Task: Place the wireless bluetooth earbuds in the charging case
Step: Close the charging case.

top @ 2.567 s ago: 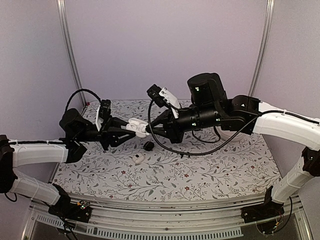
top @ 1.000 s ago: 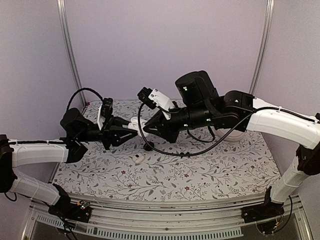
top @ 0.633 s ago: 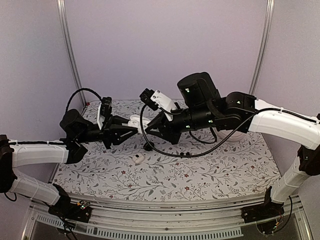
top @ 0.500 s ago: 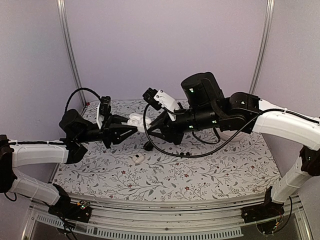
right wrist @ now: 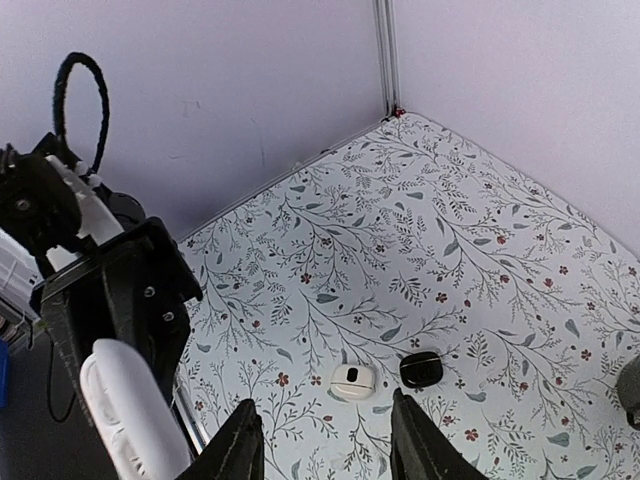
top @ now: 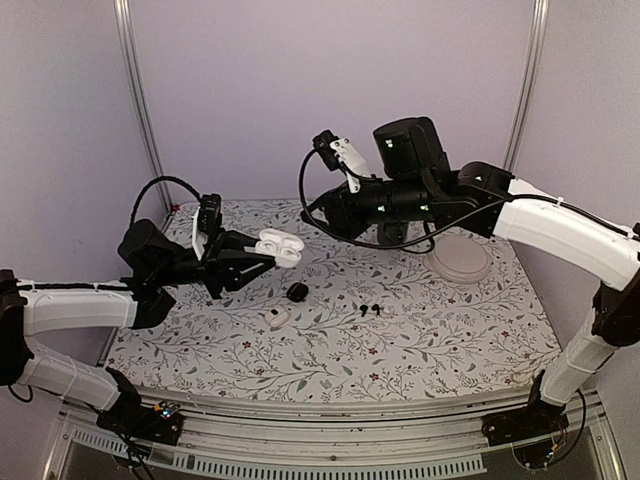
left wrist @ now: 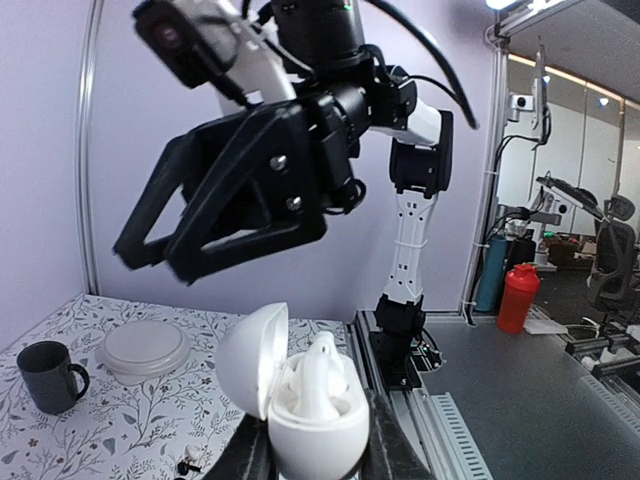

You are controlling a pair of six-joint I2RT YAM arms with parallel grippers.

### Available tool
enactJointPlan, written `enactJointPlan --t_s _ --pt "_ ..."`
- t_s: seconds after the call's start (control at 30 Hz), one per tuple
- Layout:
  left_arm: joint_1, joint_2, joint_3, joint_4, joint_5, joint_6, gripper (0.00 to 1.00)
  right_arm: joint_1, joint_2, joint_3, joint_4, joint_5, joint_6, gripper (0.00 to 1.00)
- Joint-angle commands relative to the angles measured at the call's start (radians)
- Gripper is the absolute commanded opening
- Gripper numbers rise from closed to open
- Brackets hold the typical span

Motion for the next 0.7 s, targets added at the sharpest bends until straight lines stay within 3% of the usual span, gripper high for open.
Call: enactJointPlan --t_s 0.0,0.17,0.47,0.67 --pt "-0.024 -0.028 0.014 0.003 0.023 0.029 0.0 -0.002 0.124 0.086 -0.043 -0.012 0.049 0.44" --pt "-0.025 -0.037 0.007 -0.022 -0.023 0.04 0.0 0.016 0.138 0.115 -0.035 -0.144 -0.017 0.44" --pt "-0.007 -0.034 -0.008 -0.059 -0.074 0.013 0.0 0.049 -0.036 -0.086 0.131 -0.249 -0.072 0.47" --pt "-0.005 -0.031 0.005 -0.065 -0.075 0.004 0.0 0.051 -0.038 -0.091 0.097 -0.12 -0.061 0.47"
